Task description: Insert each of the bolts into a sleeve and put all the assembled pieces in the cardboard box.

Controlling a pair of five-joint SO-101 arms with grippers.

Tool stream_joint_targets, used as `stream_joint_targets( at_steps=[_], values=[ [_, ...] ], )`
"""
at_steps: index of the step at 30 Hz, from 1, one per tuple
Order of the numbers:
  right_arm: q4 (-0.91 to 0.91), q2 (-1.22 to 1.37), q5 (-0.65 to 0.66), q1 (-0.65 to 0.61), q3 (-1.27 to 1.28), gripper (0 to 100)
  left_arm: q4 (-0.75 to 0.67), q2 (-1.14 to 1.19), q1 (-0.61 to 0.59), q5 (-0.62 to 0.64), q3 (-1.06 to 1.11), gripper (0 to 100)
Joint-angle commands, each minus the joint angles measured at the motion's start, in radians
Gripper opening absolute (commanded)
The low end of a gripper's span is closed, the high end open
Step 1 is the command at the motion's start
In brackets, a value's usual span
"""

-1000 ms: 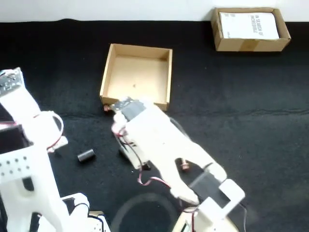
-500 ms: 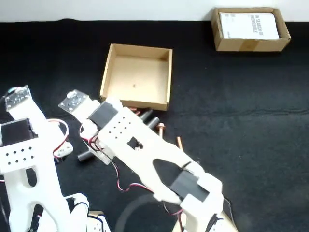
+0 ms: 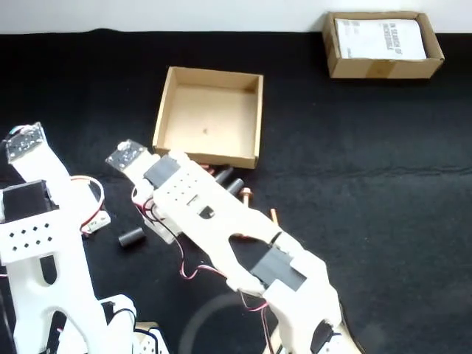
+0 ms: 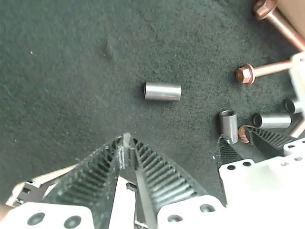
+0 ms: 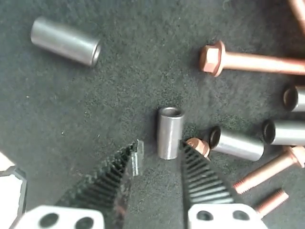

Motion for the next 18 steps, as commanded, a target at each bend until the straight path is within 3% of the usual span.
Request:
stream_joint_targets(
  at_steps=[1, 7, 12, 18],
  values=[
    [-0.01, -0.004, 0.008, 0.019, -0.001, 9.1, -0.032, 0.004, -0.01, -0.06, 0.013, 1],
    [-0.019, -0.002, 0.009, 0.084, 0.001, 17.7, -0.176, 0.001, -0.012, -0.101, 0.162, 1],
    [-0.044, -0.001, 0.031, 0.128, 0.002, 15.2, -0.324, 0.001, -0.012, -0.1, 0.275, 1],
    [-0.045, 0.099, 0.014, 0.07, -0.002, 14.3, -0.365, 0.001, -0.013, -0.1, 0.331, 1]
  ],
)
